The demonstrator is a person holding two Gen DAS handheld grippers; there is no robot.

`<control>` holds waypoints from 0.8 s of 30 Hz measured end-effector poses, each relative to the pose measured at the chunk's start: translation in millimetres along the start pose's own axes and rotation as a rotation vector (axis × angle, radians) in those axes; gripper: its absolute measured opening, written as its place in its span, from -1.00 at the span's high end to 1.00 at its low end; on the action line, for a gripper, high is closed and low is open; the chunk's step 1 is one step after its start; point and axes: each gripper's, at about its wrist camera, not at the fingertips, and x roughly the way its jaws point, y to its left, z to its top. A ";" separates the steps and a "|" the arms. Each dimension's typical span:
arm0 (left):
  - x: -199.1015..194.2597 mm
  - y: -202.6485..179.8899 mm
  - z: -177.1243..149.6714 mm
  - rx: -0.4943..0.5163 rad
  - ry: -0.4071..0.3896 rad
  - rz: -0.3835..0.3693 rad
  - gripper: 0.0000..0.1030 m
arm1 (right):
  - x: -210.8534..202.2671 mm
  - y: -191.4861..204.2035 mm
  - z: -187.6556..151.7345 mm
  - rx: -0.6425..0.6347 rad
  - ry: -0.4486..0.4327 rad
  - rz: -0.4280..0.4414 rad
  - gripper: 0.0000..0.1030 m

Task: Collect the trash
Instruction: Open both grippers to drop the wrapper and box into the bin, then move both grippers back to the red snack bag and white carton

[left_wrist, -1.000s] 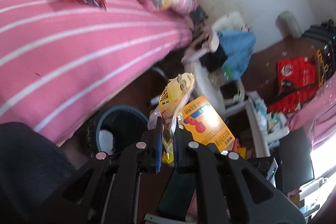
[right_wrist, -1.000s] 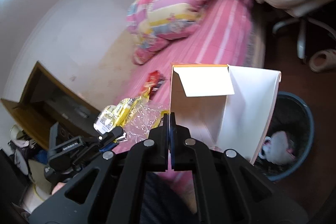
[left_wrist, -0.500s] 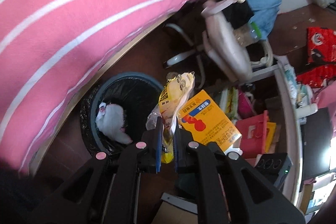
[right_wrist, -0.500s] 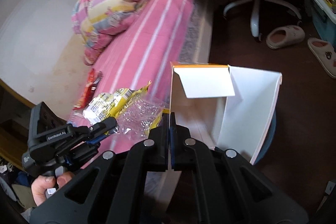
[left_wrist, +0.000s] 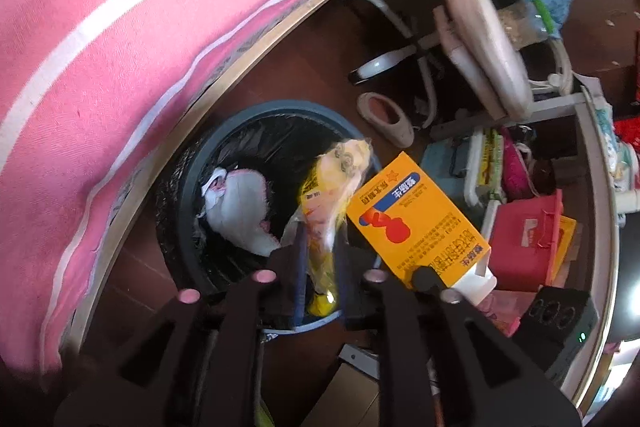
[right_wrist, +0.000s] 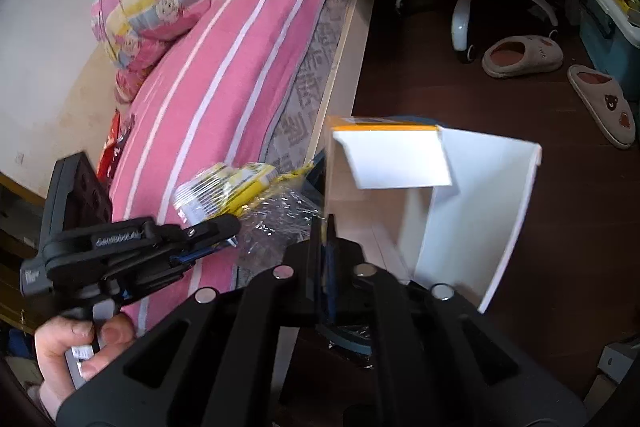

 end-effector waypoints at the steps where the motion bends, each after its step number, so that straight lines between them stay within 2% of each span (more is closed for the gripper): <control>1: 2.0 2.6 1.4 -0.013 0.003 0.014 0.04 | 0.8 0.2 -0.2 -0.010 0.002 -0.013 0.45; 2: 1.2 4.8 2.0 -0.023 -0.012 0.019 -0.19 | 0.1 0.7 -1.0 -0.017 -0.008 -0.028 -0.17; 3: -0.7 5.8 2.8 -0.028 -0.024 0.017 -0.22 | -3.2 1.3 -2.2 -0.015 -0.037 -0.034 -0.39; 6: -4.1 8.3 4.9 -0.053 -0.032 -0.010 -0.34 | -6.9 0.7 -3.3 -0.019 -0.053 -0.037 -0.41; 9: -9.6 10.6 5.1 -0.074 -0.048 -0.017 -0.35 | -11.3 1.2 -4.0 -0.005 -0.047 -0.032 -0.50; 14: -31.9 18.5 1.5 -0.154 -0.088 -0.085 -0.45 | -25.5 13.0 -4.4 0.004 -0.058 0.001 -0.60; 18: -69.3 21.4 -8.8 -0.187 -0.166 -0.162 -0.53 | -42.4 38.5 -2.7 -0.023 -0.069 0.065 -0.64; 20: -98.0 20.5 -17.1 -0.181 -0.241 -0.218 -0.62 | -53.4 59.3 -0.8 -0.055 -0.084 0.104 -0.67; 24: -150.1 26.2 -32.2 -0.171 -0.341 -0.341 -0.63 | -70.9 101.6 2.7 -0.107 -0.106 0.189 -0.72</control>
